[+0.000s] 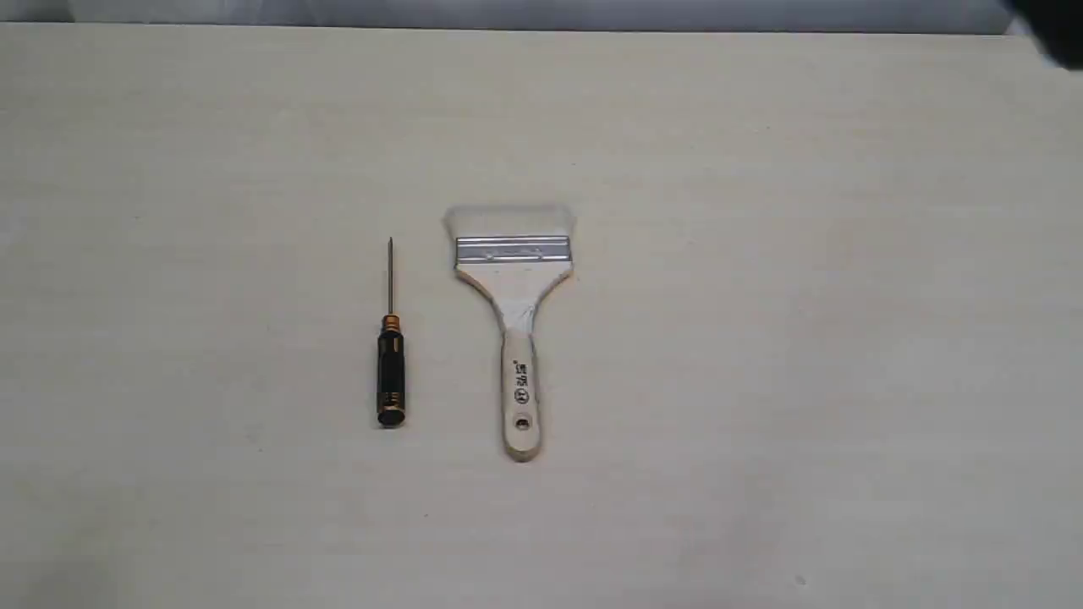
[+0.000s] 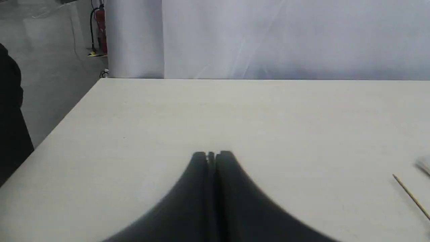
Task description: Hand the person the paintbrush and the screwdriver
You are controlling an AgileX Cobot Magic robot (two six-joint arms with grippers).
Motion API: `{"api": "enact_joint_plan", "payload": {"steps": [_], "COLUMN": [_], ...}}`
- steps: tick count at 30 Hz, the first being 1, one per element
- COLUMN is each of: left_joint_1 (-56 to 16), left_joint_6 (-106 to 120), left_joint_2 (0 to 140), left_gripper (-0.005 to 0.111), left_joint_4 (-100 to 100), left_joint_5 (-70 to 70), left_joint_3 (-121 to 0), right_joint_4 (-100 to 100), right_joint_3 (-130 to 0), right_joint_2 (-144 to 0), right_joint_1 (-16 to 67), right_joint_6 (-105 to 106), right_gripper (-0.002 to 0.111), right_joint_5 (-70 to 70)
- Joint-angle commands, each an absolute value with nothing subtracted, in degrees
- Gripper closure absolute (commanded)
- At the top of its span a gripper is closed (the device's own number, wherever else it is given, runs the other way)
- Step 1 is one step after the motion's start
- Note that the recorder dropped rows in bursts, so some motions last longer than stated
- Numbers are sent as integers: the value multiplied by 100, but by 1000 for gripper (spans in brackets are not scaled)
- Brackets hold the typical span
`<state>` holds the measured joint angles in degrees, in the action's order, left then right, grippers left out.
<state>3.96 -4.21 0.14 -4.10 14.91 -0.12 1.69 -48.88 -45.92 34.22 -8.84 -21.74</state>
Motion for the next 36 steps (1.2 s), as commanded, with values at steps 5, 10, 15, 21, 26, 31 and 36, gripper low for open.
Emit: {"api": "enact_joint_plan", "payload": {"steps": [5, 10, 15, 21, 26, 31, 36], "left_joint_1": [364, 364, 364, 364, 364, 364, 364], "left_joint_6": [-432, -432, -432, -432, -432, -432, -432], "left_joint_2": [0, 0, 0, 0, 0, 0, 0], "left_gripper": [107, 107, 107, 107, 107, 107, 107], "left_joint_4": [-382, -382, -406, -406, -406, -406, -406], "left_joint_5": [1432, 1432, 1428, 1428, 1428, 1428, 1428], "left_joint_3": [0, 0, 0, 0, 0, 0, 0], "right_joint_4": [686, 686, 686, 686, 472, 472, 555], "right_joint_3": [-7133, -7881, -7984, -7984, -7984, -7984, -7989], "right_joint_2": [-7476, -8957, -10040, -11003, -11487, -11798, -12082], "right_joint_1": [4003, 4149, 4148, 4148, 4148, 4148, 4148], "right_joint_6": [-821, -910, -1236, -1609, -1733, -2027, -2383], "right_gripper": [55, 55, 55, 55, 55, 55, 55], "right_joint_5": [-4310, -5192, -5198, -5008, -4685, -4330, -3884]}}
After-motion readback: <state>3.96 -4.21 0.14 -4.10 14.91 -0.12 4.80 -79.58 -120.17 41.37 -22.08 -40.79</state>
